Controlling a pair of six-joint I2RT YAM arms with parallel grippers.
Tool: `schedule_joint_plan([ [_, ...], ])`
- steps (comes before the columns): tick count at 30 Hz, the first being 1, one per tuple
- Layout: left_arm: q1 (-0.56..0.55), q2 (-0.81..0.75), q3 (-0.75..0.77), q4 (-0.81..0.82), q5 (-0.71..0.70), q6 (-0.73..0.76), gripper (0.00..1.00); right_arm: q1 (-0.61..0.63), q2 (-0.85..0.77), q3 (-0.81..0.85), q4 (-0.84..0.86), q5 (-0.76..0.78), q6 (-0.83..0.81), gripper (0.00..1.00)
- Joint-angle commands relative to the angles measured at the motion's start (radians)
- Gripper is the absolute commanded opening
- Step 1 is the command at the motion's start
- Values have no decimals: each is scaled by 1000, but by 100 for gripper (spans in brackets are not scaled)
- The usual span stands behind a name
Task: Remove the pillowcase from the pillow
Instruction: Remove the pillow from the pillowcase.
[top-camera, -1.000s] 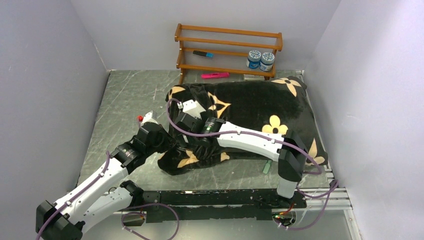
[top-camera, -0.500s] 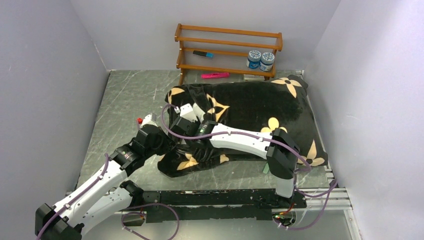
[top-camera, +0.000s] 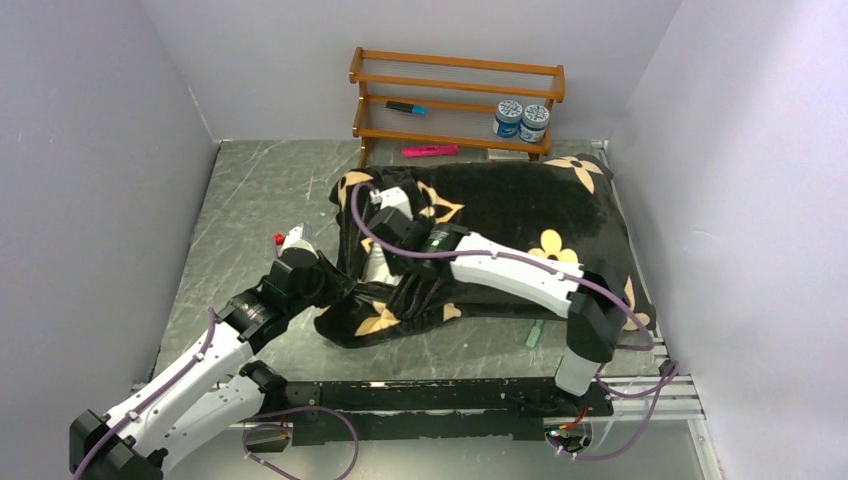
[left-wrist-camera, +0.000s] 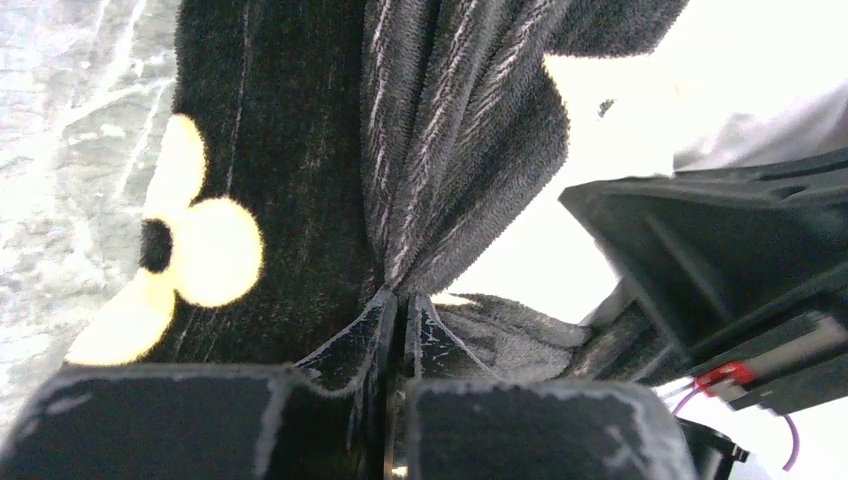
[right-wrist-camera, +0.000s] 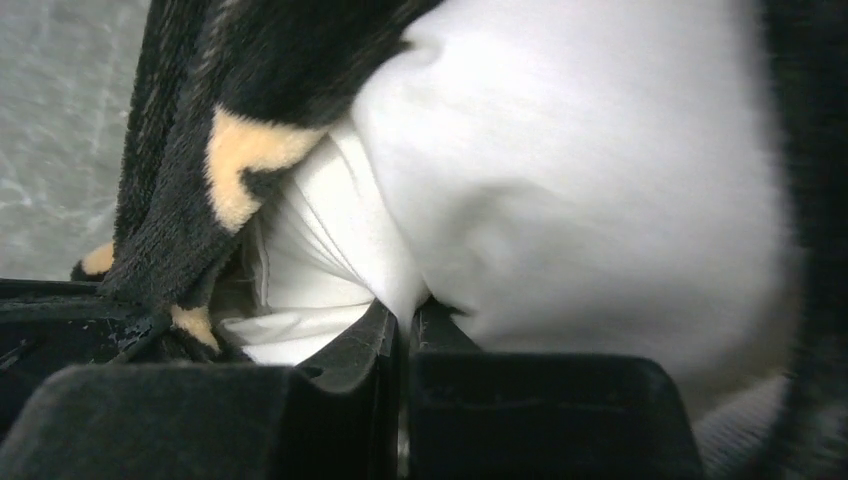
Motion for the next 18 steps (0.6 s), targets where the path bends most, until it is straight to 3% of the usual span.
schedule_joint_plan([
  [1,2,-11,-16,-183,12,37,5,-138,-175,-53,128,78,-28,0],
  [9,2,8,19,-220,-49,53,5,-192,-253,-81,184,11,-44,0],
  [18,2,109,114,-63,89,68,7,-147,-217,-161,282,-121,-79,0],
])
